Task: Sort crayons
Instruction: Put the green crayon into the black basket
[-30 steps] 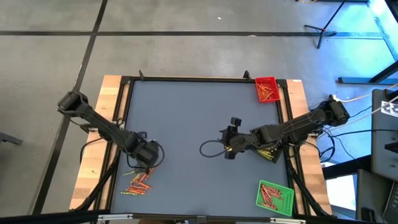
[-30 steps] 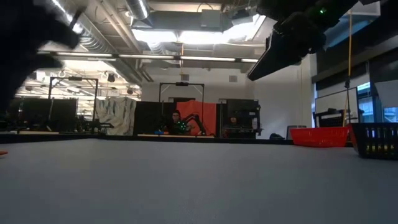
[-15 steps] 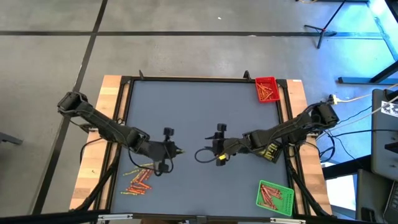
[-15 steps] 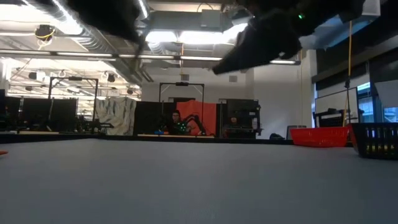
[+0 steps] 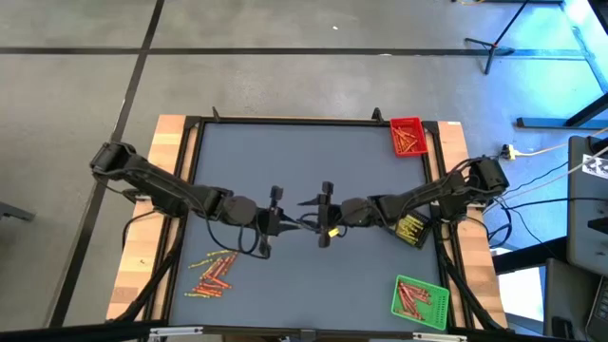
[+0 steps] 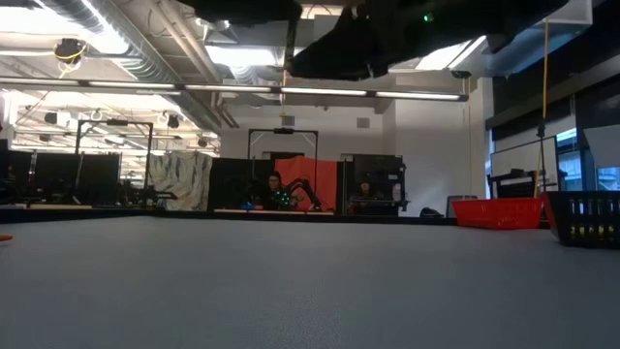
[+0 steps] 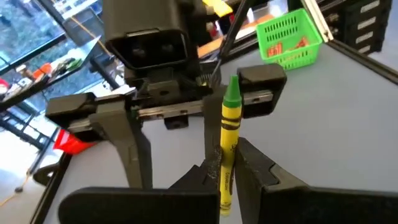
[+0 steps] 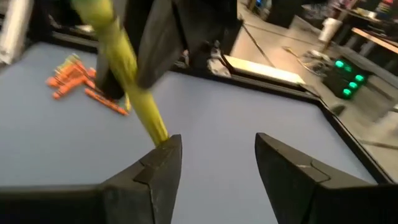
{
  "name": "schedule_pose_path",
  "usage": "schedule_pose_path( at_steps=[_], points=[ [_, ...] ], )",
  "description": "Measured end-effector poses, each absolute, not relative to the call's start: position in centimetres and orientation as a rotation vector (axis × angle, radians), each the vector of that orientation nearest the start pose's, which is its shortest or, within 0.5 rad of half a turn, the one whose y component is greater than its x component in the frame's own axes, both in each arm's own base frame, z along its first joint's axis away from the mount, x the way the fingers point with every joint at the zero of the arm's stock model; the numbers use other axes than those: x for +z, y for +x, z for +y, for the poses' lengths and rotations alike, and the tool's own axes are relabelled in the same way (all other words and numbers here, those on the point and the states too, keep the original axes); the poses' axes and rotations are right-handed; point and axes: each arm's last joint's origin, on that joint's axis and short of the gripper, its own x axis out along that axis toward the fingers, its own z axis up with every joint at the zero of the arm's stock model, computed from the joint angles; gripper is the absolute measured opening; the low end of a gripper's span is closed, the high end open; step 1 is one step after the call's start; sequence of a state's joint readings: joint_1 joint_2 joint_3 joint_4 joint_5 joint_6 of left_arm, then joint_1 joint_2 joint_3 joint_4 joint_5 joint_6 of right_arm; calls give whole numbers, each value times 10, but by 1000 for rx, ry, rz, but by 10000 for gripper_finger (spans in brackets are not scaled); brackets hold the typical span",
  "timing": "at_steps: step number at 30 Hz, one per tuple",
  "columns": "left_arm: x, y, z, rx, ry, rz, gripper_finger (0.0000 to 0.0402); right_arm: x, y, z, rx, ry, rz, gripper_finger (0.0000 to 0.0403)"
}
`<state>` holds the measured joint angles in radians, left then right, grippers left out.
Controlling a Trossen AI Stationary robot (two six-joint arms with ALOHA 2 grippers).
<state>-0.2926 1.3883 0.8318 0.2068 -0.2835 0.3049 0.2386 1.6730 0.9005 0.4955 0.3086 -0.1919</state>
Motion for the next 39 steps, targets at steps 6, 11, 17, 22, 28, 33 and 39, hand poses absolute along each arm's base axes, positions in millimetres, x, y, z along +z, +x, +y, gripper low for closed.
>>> schedule_pose_path(
  at_steps=[6,11,17,22,28,33,39],
  points=[
    [242,300,-74,-59,424,353,9,214,348,77,-5,-257,253,204],
    [240,300,-74,-45,446,367,9,206,345,75,-62,-281,356,204],
    [240,298,-72,54,478,385,9,189,337,75,-115,-292,526,205],
    [241,299,-72,46,481,381,9,197,341,75,-129,-256,438,205],
    [242,299,-73,15,470,368,9,212,347,78,-84,-189,276,205],
    [244,301,-70,38,422,346,9,215,348,81,3,-168,236,204],
    [244,303,-71,32,411,323,9,216,348,80,-7,-170,235,134]
  ],
)
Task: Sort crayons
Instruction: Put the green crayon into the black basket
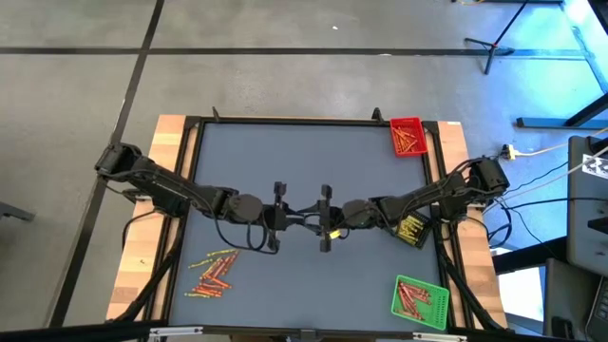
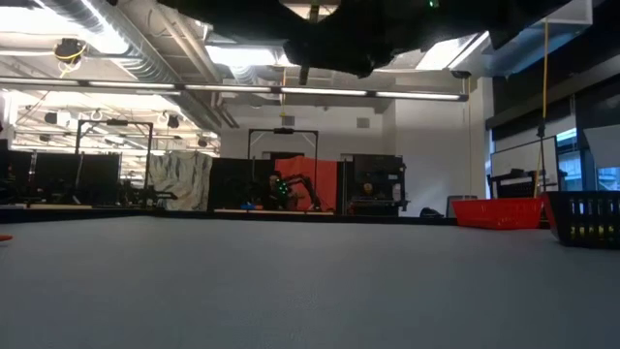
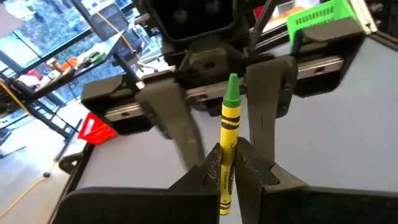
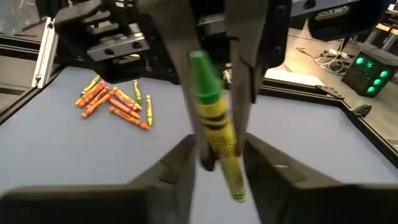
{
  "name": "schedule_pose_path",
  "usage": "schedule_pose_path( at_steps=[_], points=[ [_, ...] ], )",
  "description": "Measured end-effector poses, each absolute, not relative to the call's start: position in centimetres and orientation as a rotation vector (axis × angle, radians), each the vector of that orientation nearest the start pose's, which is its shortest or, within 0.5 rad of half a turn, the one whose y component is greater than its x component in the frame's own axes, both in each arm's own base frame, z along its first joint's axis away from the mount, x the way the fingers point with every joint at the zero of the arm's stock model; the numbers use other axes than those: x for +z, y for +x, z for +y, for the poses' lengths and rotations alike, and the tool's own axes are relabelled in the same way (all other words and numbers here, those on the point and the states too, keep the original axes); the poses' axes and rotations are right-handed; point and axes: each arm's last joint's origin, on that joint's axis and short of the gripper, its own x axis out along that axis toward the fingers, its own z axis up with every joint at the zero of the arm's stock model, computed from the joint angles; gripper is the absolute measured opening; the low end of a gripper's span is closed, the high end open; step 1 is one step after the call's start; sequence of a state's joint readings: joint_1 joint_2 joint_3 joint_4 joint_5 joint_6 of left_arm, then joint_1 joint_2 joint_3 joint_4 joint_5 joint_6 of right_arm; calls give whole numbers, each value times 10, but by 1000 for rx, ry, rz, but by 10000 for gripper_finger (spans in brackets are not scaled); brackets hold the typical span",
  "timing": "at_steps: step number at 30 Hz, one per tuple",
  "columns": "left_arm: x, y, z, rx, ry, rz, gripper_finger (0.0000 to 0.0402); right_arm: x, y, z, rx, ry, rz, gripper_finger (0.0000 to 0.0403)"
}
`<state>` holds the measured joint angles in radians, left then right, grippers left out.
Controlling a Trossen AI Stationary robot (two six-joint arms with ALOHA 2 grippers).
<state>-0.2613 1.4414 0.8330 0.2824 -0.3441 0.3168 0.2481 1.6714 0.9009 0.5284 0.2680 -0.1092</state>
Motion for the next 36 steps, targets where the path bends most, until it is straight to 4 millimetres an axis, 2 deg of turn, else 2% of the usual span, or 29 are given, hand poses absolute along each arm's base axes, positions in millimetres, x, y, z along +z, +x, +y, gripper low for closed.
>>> schedule_pose_path(
  at_steps=[5,7,9,12,17,19,25,28,32,36],
  points=[
    [243,303,-71,36,394,334,9,214,348,80,-5,-210,248,22],
    [243,303,-72,38,385,329,10,214,347,80,-4,-221,251,18],
    [243,303,-70,49,386,331,18,214,347,80,-26,-223,259,34],
    [243,304,-67,53,364,339,46,213,347,79,-52,-218,269,44],
    [240,301,-69,-4,323,371,102,208,342,79,-62,-262,354,14],
    [241,295,-73,-20,331,402,116,216,337,82,-115,-260,413,13],
    [246,285,-81,-2,359,419,126,246,306,99,-173,-173,666,39],
    [246,284,-81,16,366,426,126,259,284,106,-194,-98,805,34],
    [243,286,-79,18,377,437,125,261,250,110,-284,-23,984,16],
    [244,286,-79,22,377,435,126,261,219,110,-435,55,1127,20]
  ],
)
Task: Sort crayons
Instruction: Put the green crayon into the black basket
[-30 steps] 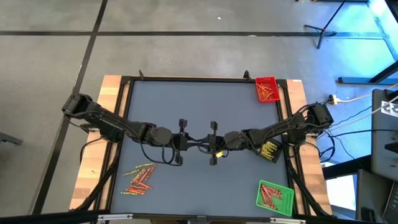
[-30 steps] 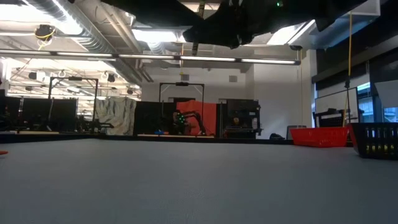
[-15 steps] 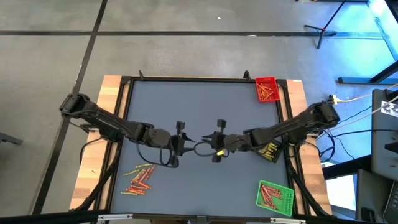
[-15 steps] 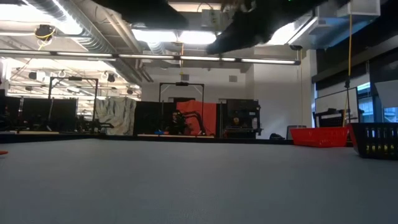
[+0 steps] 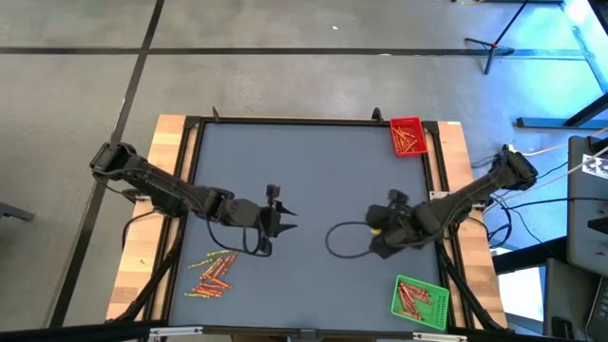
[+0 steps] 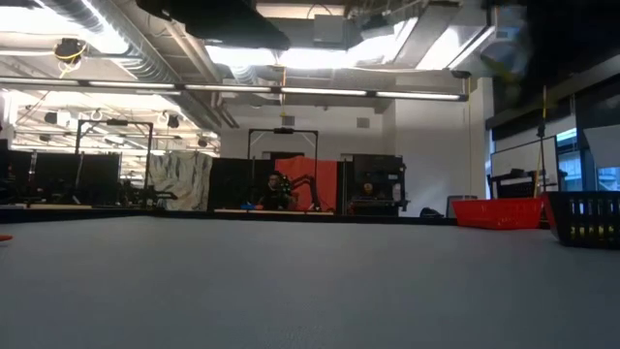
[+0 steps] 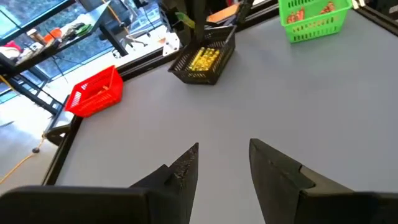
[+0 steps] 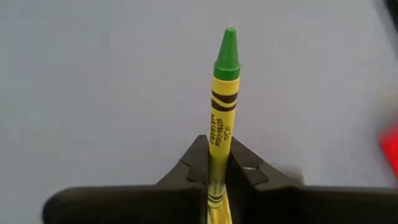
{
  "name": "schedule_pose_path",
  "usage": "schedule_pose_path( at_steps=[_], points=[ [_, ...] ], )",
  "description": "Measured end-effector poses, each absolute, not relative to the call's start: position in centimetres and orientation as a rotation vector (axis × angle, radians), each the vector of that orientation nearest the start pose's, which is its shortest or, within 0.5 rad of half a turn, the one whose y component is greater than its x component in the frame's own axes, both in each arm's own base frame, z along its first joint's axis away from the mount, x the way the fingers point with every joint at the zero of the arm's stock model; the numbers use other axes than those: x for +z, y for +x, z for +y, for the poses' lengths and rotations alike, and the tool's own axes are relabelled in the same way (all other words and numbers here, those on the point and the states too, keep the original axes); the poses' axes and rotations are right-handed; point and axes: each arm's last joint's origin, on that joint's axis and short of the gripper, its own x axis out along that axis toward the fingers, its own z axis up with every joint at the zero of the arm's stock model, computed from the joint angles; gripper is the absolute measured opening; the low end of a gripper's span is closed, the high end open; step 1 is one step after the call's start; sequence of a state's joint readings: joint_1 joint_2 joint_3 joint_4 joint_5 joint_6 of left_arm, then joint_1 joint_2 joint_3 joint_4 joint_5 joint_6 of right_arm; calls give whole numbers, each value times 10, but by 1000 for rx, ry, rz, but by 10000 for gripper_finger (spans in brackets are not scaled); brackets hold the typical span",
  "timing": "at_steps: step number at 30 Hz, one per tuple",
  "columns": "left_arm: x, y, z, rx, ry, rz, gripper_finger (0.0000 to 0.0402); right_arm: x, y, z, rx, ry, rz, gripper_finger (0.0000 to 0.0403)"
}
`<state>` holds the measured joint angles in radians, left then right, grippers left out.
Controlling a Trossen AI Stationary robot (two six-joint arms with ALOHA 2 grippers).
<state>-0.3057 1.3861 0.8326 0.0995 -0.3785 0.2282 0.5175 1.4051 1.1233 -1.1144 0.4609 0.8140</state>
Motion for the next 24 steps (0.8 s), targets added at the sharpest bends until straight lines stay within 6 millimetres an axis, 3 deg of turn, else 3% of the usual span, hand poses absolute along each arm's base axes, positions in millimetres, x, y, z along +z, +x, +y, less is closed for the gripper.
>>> schedule_pose_path(
  at_steps=[7,19,24],
  points=[
    [244,286,-79,17,394,435,125,253,184,116,-566,157,1301,20],
    [245,286,-79,18,391,425,126,191,152,102,-678,230,1493,31],
    [245,287,-79,19,390,420,125,178,148,100,-687,264,1501,28]
  ],
)
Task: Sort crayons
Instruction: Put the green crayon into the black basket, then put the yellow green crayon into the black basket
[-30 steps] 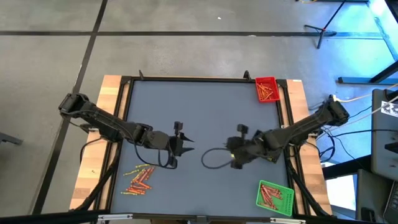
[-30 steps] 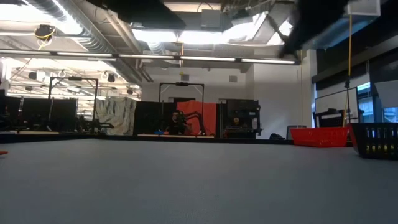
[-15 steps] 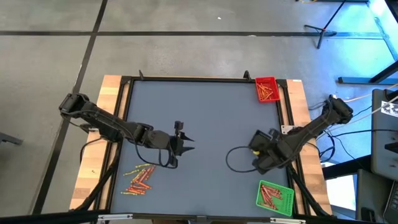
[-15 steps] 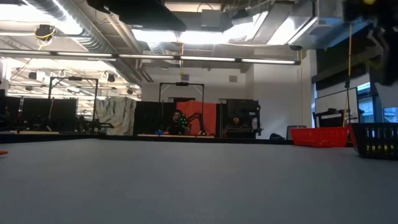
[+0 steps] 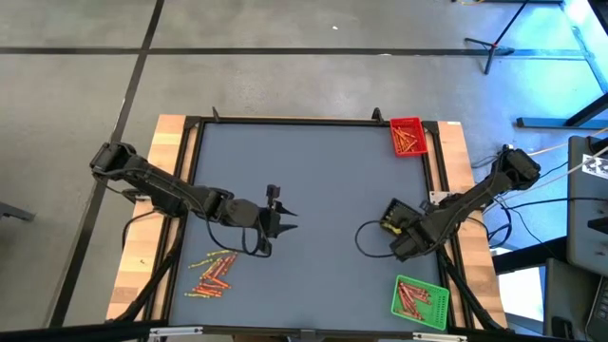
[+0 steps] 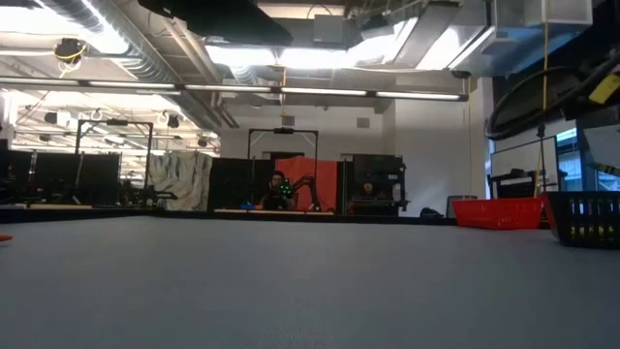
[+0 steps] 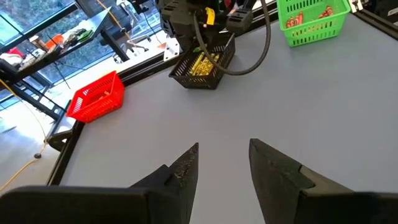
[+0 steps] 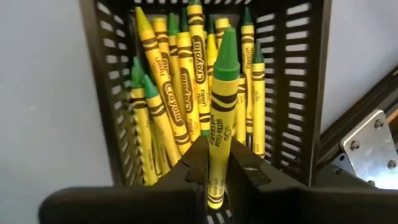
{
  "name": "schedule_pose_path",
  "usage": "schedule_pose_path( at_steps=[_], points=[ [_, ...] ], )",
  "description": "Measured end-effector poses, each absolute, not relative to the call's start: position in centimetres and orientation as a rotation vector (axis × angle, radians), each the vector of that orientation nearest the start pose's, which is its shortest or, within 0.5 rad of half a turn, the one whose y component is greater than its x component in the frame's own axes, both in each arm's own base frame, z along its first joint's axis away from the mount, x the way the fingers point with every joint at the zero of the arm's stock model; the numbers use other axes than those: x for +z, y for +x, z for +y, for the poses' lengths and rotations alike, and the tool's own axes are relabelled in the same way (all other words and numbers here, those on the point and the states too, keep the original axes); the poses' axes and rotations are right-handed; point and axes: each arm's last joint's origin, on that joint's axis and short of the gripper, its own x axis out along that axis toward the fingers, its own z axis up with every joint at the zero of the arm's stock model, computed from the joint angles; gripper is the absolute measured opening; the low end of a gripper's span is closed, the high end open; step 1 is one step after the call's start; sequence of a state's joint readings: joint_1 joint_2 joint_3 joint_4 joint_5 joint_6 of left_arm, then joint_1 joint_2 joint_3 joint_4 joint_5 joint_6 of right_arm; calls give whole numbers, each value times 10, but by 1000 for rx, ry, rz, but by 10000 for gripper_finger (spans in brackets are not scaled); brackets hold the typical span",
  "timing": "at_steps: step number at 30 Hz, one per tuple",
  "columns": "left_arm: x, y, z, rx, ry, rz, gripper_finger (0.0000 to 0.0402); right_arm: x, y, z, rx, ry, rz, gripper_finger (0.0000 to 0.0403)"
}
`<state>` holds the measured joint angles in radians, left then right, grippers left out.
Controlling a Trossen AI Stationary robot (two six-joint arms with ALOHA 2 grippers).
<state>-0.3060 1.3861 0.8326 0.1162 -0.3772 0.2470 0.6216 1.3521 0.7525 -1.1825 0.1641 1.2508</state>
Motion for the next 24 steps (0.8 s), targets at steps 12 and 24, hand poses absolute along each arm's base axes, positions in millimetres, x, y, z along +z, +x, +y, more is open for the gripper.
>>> schedule_pose_path(
  at_steps=[12,24],
  points=[
    [246,287,-79,20,400,410,126,205,157,100,-691,267,1516,162],
    [248,276,-68,68,216,788,126,263,213,115,-571,-313,706,179]
  ],
)
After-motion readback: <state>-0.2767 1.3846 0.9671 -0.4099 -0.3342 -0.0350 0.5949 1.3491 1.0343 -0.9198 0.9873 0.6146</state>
